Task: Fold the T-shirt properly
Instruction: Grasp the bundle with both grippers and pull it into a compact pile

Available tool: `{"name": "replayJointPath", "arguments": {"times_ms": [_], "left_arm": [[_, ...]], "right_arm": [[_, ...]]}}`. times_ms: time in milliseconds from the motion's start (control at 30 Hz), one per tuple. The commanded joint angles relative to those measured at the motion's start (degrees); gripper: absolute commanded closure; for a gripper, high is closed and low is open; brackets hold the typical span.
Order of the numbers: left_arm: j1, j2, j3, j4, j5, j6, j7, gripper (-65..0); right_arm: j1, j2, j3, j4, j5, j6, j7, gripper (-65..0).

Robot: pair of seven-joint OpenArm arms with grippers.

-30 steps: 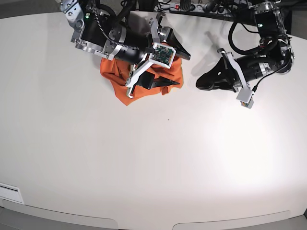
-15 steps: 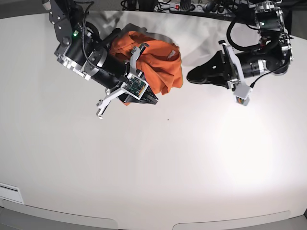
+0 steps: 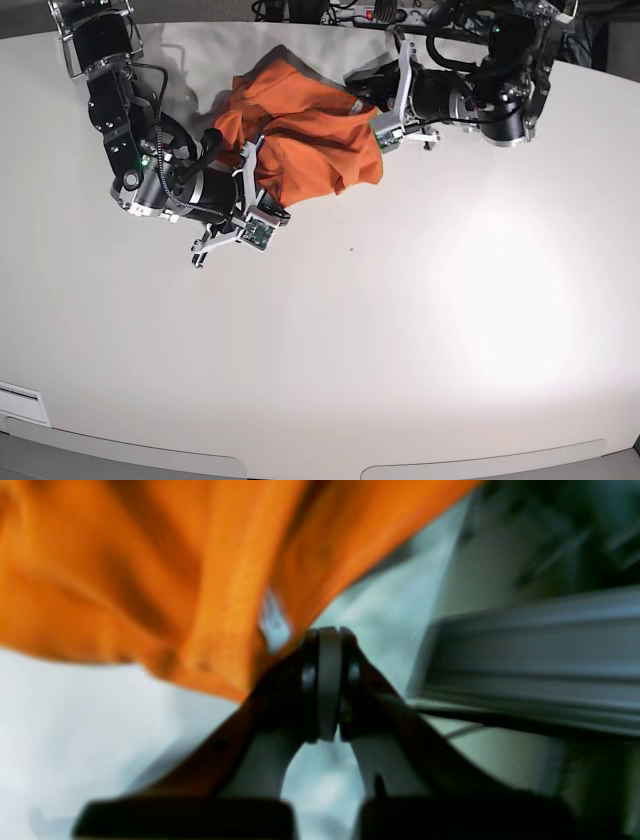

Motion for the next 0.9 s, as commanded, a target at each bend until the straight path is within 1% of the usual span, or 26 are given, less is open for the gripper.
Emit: {"name": "replayJointPath", "arguments": {"times_ms": [0,33,100,200,267,367,500,600,700,767,867], "left_arm": [[-1.0,-1.2,1.8,0.7,2.5,-0.4,-3.2,0.0],[-1.6,-2.1,4.0,0.5,6.1,-0.4,-5.3,0.0],[-3.6,-3.7,7.8,-0.3,11.0,-0.4,-7.5,0.0],[-7.5,-5.1,11.1,-2.7,15.2,-0.4,-9.7,0.0],[-10.1,-5.3,11.6,-4.5,16.9,-0.4,-11.3,0.0],[-14.3,-5.3,11.6,-8.4,17.3,-0.4,-14.1,0.0],[-19.5,-4.6,11.6,-15.5,17.9,-0.4,-20.3,0.0],[-22.4,-2.3,11.6,-21.2,22.1,-0.4,-25.4,0.0],[-25.2,0.2,11.6,-25.8,24.1,-0.4,-29.4,0.0],[-26.6,1.7,11.6,-27.0,25.0,-0.4,-30.3,0.0],[-28.5,2.7,11.6,-25.9,24.8,-0.4,-29.3,0.0]], "right_arm": [[1.0,0.4,0.3,0.8,1.1,0.0,0.6,0.0],[0.9,0.8,0.3,0.8,1.1,0.0,-0.1,0.0],[0.4,1.7,0.3,0.8,2.0,0.0,-0.9,0.0],[-0.7,3.2,0.3,0.9,5.7,0.0,-2.3,0.0],[-2.0,4.1,0.3,0.9,7.1,0.0,-2.9,0.0],[-4.2,4.8,0.3,0.9,6.9,0.0,-3.1,0.0],[-6.7,4.9,0.3,1.1,7.1,-0.4,-3.1,0.0],[-9.8,4.9,0.3,2.8,6.8,-2.2,-3.8,0.0],[-12.7,4.9,0.3,5.6,6.8,-4.9,-4.4,0.0],[-14.6,4.9,0.3,8.0,5.2,-7.3,-4.8,0.0],[-16.8,4.9,0.3,12.1,-0.1,-10.9,-4.5,0.0]]}}
